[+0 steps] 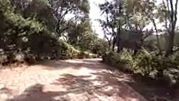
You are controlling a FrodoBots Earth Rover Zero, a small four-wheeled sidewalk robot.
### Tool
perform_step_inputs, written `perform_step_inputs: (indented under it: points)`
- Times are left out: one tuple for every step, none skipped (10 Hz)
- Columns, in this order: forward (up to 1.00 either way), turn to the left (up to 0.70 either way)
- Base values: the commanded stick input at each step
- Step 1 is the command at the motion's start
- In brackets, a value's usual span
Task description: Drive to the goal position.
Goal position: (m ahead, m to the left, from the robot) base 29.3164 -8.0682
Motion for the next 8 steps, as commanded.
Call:
perform_step_inputs:
  points:
    - [0.5, 0.0]
    - [0.5, 0.0]
    - [0.5, 0.0]
    - [0.5, 0.0]
    - [0.5, 0.0]
    - [0.5, 0.0]
    - [0.5, 0.0]
    - [0.5, 0.0]
